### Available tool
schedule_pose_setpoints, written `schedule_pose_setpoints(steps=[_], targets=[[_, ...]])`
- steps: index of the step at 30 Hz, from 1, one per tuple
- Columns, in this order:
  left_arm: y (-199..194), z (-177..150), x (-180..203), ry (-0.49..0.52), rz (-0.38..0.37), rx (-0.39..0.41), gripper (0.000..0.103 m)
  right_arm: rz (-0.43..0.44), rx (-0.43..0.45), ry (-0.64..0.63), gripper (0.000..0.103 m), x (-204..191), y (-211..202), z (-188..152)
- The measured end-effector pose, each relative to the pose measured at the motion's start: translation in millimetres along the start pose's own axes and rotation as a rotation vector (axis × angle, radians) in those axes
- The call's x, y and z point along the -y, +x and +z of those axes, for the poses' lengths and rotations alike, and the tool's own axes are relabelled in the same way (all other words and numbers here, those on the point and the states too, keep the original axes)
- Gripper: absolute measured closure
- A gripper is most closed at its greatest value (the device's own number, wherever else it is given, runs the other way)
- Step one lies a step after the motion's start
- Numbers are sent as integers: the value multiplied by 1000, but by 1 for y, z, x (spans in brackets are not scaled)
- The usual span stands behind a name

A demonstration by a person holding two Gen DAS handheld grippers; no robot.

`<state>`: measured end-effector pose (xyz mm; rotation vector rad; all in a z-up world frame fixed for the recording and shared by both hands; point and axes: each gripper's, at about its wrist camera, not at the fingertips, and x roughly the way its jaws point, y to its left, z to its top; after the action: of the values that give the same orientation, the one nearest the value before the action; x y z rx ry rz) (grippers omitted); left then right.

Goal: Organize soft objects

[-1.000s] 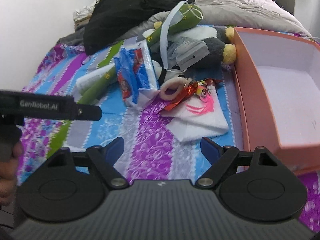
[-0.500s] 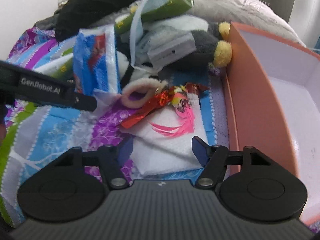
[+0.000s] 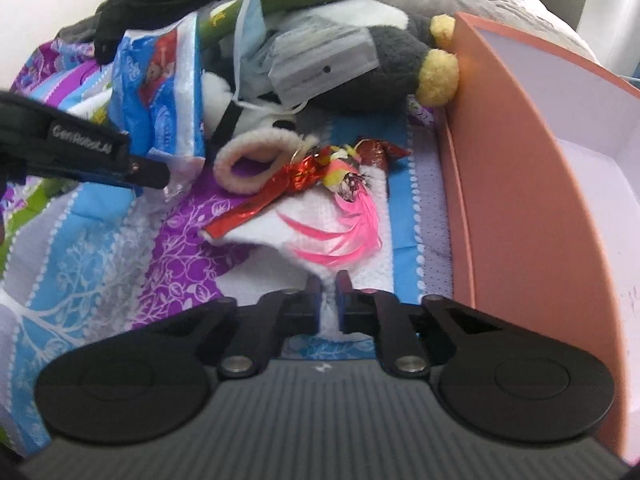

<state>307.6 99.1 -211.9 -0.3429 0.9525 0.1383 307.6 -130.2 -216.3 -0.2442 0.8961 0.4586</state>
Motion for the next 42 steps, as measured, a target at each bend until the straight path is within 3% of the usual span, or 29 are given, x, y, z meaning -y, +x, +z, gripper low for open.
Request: schedule_pose_setpoints(steps=[12, 25, 34, 37, 38, 39, 40, 42], targets=[[-65, -39, -1, -46, -48, 32, 75, 55, 23, 8, 94, -19, -54, -17], [-119, -116, -14, -73, -84, -54, 75, 85, -13, -28, 94, -40, -94, -62], [-133, -152, -29, -100, -86, -116, 71, 145, -91, -5, 91, -44, -93, -86], [-134, -153, -30, -126, -74, -121, 61, 174, -102, 19, 80, -42, -94, -84], [-135, -154, -31, -144, -89, -116, 59, 183, -103, 27, 68, -41, -95, -83], [-135, -152, -32, -167, -114, -107, 50, 191, -100, 38, 56, -39, -96, -82], [-136, -152, -35, -199, -145, -94, 41, 195, -99, 46, 50, -38, -98, -82], [-138, -151, -37, -237, -176, -75, 40, 207, -99, 66, 40, -35, -98, -81]])
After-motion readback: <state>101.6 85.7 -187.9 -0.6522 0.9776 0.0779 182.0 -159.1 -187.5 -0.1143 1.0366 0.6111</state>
